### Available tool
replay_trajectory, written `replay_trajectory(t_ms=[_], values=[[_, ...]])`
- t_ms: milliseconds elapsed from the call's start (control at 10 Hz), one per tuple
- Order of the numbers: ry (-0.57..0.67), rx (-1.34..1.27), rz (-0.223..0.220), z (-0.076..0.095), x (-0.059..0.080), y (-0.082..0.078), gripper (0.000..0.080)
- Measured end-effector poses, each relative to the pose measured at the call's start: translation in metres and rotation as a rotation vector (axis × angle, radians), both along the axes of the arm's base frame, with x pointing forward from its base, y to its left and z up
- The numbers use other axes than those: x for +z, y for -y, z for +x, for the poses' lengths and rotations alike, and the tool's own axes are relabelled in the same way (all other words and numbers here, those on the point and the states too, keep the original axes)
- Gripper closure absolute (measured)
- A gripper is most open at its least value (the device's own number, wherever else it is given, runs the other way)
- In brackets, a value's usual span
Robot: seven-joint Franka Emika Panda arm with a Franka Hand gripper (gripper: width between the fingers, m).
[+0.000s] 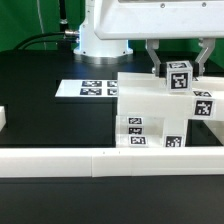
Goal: Assemble chair
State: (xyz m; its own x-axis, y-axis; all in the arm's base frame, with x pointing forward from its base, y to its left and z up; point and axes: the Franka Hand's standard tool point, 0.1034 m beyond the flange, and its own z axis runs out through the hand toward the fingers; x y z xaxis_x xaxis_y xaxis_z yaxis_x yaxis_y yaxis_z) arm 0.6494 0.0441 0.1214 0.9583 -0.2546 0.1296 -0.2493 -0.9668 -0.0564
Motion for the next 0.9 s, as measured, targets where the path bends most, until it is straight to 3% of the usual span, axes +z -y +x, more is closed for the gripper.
replay_trajectory(t_ms=[300, 700, 900], values=[[0.02, -0.327, 0.049, 0.0, 0.001, -0.004, 0.0515], [0.02, -0.565, 0.094, 0.001, 0.0, 0.012, 0.0515], [0.01, -0.75, 0.135, 0.0, 0.0, 0.009, 0.0515]])
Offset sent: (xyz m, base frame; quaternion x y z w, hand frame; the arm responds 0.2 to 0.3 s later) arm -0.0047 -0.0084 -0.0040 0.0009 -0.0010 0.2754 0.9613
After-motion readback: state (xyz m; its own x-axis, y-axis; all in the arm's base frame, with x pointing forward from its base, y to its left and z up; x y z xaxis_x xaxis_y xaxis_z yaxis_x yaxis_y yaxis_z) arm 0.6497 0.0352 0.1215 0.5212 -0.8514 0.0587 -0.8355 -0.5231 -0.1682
